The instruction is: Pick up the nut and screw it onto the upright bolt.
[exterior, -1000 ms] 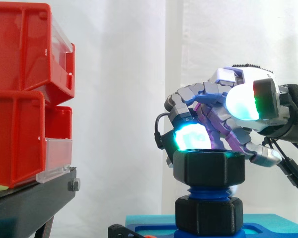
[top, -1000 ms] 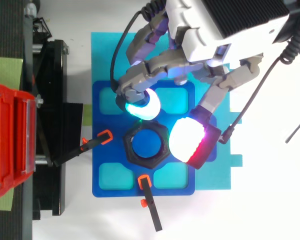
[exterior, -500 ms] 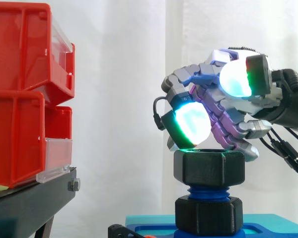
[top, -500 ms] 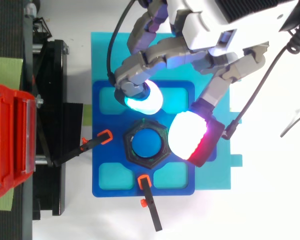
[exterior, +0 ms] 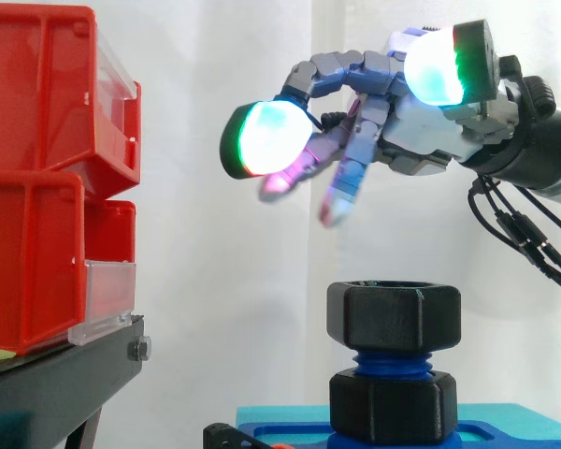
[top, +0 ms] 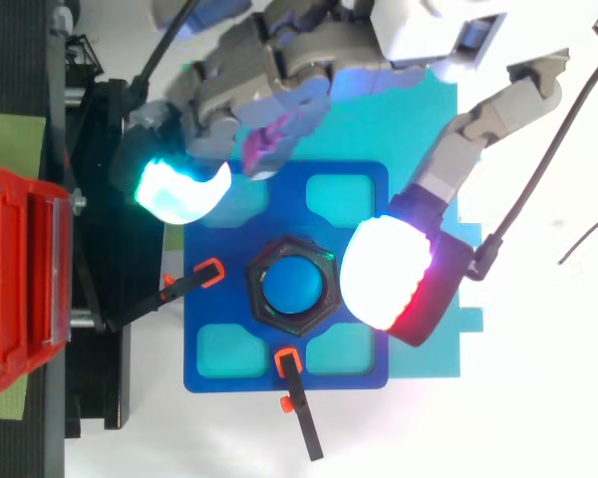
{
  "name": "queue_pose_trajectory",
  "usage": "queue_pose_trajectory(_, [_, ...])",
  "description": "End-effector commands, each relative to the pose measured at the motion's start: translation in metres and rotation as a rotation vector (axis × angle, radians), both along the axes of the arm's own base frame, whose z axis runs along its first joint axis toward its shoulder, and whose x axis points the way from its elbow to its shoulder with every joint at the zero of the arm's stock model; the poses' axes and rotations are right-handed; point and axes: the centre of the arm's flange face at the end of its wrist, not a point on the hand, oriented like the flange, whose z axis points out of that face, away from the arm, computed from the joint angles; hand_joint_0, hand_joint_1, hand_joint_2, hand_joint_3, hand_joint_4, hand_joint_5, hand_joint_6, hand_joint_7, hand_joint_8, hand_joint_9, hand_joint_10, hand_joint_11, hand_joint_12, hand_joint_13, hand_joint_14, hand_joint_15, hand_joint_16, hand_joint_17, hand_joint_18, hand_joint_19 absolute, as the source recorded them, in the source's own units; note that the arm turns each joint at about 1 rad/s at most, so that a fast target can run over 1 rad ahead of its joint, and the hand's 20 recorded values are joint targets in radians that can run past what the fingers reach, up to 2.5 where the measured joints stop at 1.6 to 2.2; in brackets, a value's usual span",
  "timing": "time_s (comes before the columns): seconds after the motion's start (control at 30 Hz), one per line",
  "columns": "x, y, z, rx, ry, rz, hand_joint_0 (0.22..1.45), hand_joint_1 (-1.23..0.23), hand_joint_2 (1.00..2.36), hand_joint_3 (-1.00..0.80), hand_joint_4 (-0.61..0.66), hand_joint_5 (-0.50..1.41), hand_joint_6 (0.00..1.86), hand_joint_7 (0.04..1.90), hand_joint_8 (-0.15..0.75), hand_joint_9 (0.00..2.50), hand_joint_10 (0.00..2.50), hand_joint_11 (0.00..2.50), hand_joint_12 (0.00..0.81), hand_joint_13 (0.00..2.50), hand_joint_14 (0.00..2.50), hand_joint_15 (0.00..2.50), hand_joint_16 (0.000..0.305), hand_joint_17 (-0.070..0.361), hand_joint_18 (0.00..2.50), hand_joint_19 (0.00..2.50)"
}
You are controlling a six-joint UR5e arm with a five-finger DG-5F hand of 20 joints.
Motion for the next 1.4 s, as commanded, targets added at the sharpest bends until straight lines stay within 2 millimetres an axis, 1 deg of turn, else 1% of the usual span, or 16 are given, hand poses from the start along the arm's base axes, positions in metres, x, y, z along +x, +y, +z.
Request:
queue_pose_trajectory(0.0, [-0.003, 0.007, -0.019, 0.006, 0.028, 0.001, 0.46, -0.32, 1.0, -0.5, 0.1, -0.17, 0.5, 0.57, 0.17, 0.74, 0.0, 0.0, 0.263, 0.31, 0.0, 0.0, 0.032, 0.073, 0.0, 0.0])
queue_pose_trajectory(0.03, [-0.004, 0.009, -0.027, 0.008, 0.032, -0.005, 0.45, -0.31, 1.0, -0.5, 0.09, -0.18, 0.5, 0.55, 0.167, 0.65, 0.0, 0.0, 0.271, 0.22, 0.0, 0.0, 0.034, 0.077, 0.0, 0.0])
queue_pose_trajectory(0.07, [-0.005, 0.009, -0.03, 0.011, 0.034, -0.008, 0.45, -0.31, 1.0, -0.5, 0.08, -0.18, 0.5, 0.55, 0.165, 0.61, 0.0, 0.0, 0.27, 0.2, 0.0, 0.0, 0.034, 0.077, 0.0, 0.0])
queue_pose_trajectory(0.1, [-0.006, 0.012, -0.041, 0.017, 0.04, -0.016, 0.44, -0.28, 1.0, -0.5, 0.07, -0.2, 0.5, 0.53, 0.162, 0.48, 0.0, 0.0, 0.287, 0.1, 0.0, 0.0, 0.037, 0.083, 0.0, 0.0])
queue_pose_trajectory(0.17, [-0.007, 0.013, -0.045, 0.02, 0.041, -0.019, 0.44, -0.28, 1.0, -0.5, 0.07, -0.2, 0.5, 0.52, 0.147, 0.38, 0.0, 0.0, 0.283, 0.05, 0.0, 0.0, 0.037, 0.083, 0.0, 0.0])
queue_pose_trajectory(0.23, [-0.008, 0.016, -0.055, 0.031, 0.041, -0.026, 0.44, -0.25, 1.0, -0.5, 0.05, -0.22, 0.5, 0.52, 0.132, 0.3, 0.0, 0.0, 0.284, 0.0, 0.0, 0.0, 0.039, 0.087, 0.0, 0.0])
queue_pose_trajectory(0.3, [-0.007, 0.019, -0.056, 0.041, 0.035, -0.024, 0.44, -0.23, 1.0, -0.5, 0.05, -0.22, 0.5, 0.51, 0.12, 0.21, 0.0, 0.0, 0.285, 0.0, 0.0, 0.0, 0.04, 0.09, 0.0, 0.0])
queue_pose_trajectory(0.43, [-0.005, 0.026, -0.056, 0.044, 0.032, -0.016, 0.44, -0.22, 1.0, -0.5, 0.04, -0.23, 0.5, 0.51, 0.121, 0.19, 0.0, 0.0, 0.289, 0.0, 0.0, 0.0, 0.041, 0.093, 0.0, 0.0])
queue_pose_trajectory(0.57, [-0.005, 0.028, -0.059, 0.042, 0.035, -0.015, 0.44, -0.2, 1.0, -0.5, 0.05, -0.23, 0.5, 0.51, 0.122, 0.17, 0.0, 0.0, 0.288, 0.0, 0.0, 0.0, 0.042, 0.094, 0.0, 0.0])
queue_pose_trajectory(0.63, [-0.004, 0.029, -0.065, 0.045, 0.048, -0.018, 0.44, -0.19, 1.0, -0.5, 0.05, -0.23, 0.5, 0.52, 0.122, 0.17, 0.0, 0.0, 0.289, 0.0, 0.0, 0.0, 0.042, 0.095, 0.0, 0.0])
queue_pose_trajectory(0.9, [-0.006, 0.033, -0.07, 0.045, 0.062, -0.016, 0.44, -0.19, 1.0, -0.5, 0.08, -0.21, 0.5, 0.53, 0.128, 0.19, 0.0, 0.0, 0.288, 0.0, 0.0, 0.0, 0.042, 0.095, 0.0, 0.0])
queue_pose_trajectory(0.93, [-0.009, 0.033, -0.079, 0.044, 0.077, -0.016, 0.44, -0.18, 1.0, -0.5, 0.08, -0.21, 0.5, 0.53, 0.128, 0.19, 0.0, 0.0, 0.288, 0.0, 0.0, 0.0, 0.042, 0.095, 0.0, 0.0])
queue_pose_trajectory(1.07, [-0.011, 0.035, -0.088, 0.05, 0.071, -0.021, 0.44, -0.18, 1.0, -0.5, 0.09, -0.2, 0.5, 0.55, 0.132, 0.21, 0.0, 0.0, 0.287, 0.0, 0.0, 0.0, 0.042, 0.094, 0.0, 0.0])
queue_pose_trajectory(1.37, [-0.011, 0.035, -0.088, 0.05, 0.071, -0.021, 0.44, -0.18, 1.0, -0.5, 0.13, -0.18, 0.5, 0.66, 0.162, 0.31, 0.0, 0.0, 0.29, 0.0, 0.0, 0.0, 0.041, 0.092, 0.0, 0.0])
